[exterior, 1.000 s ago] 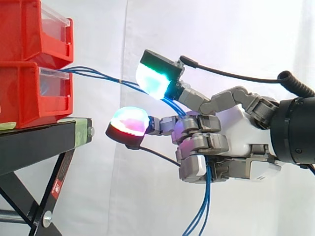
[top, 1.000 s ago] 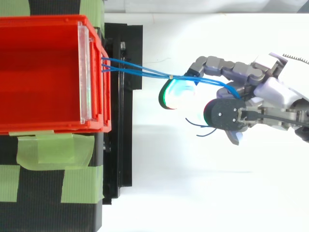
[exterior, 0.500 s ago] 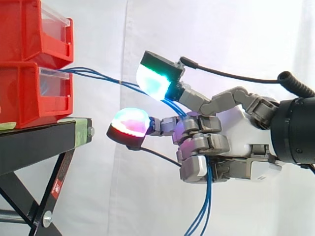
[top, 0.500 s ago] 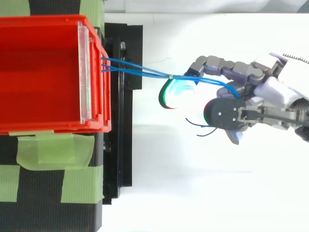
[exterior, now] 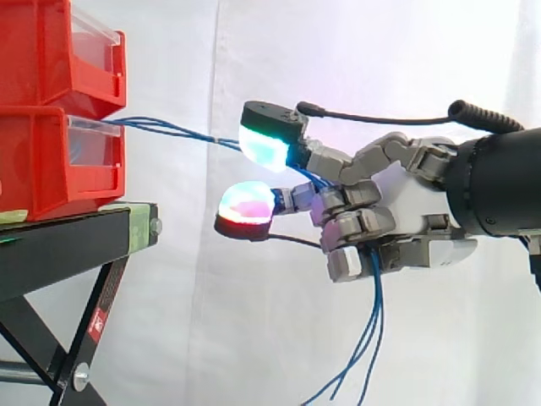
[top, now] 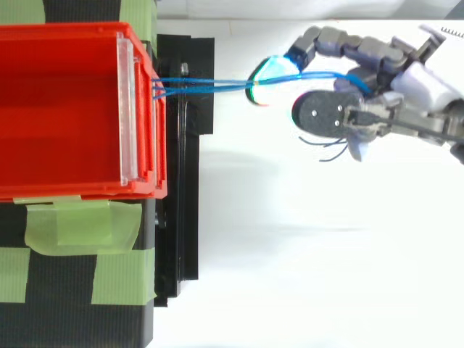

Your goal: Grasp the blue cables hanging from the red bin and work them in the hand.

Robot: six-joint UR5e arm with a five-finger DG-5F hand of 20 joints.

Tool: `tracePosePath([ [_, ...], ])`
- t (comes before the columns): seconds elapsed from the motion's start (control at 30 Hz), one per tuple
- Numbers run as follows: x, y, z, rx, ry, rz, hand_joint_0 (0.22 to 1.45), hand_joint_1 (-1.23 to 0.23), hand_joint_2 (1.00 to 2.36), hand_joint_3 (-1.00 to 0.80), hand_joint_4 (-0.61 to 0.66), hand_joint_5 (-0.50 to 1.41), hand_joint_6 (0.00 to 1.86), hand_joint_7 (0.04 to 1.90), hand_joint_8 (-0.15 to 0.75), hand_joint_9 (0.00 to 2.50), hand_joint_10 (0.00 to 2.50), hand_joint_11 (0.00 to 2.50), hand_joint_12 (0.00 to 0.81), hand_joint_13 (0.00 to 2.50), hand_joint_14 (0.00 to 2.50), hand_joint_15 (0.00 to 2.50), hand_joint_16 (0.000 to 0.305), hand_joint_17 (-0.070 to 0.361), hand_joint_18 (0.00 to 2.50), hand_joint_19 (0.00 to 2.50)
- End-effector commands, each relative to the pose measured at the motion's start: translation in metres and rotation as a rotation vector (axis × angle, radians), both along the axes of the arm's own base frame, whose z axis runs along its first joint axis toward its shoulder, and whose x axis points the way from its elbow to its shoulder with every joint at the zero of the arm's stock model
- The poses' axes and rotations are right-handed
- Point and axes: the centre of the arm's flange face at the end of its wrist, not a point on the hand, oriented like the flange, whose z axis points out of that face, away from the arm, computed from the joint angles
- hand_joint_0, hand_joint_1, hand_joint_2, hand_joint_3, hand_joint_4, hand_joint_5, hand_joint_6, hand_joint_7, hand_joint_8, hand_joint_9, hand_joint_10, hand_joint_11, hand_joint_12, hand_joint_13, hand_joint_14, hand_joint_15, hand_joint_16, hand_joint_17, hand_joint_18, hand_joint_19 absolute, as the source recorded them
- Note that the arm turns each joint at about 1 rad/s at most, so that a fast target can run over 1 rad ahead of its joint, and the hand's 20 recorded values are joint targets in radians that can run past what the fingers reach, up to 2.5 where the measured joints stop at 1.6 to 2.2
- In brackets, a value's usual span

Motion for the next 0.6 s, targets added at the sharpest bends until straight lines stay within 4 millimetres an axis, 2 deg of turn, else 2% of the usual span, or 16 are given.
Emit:
tracePosePath([
  [0.0, 0.007, -0.010, 0.005, -0.032, -0.006, -0.016, 0.87, -0.66, 1.00, -0.99, 0.17, 0.27, 0.18, 1.32, 0.277, 1.05, 2.50, 2.50, 0.411, 1.28, 2.50, 1.82, 0.041, 0.093, 1.34, 1.13],
  [0.33, 0.024, -0.015, 0.031, -0.024, -0.023, 0.010, 0.86, -0.65, 1.00, -1.00, 0.16, 0.27, 0.21, 1.31, 0.277, 1.05, 2.50, 2.50, 0.411, 1.28, 2.50, 1.82, 0.041, 0.093, 1.34, 1.13],
  [0.57, 0.026, -0.012, 0.032, -0.019, -0.002, 0.056, 0.86, -0.65, 1.00, -1.00, 0.17, 0.27, 0.22, 1.31, 0.277, 1.05, 2.50, 2.50, 0.411, 1.28, 2.50, 1.82, 0.041, 0.093, 1.34, 1.13],
])
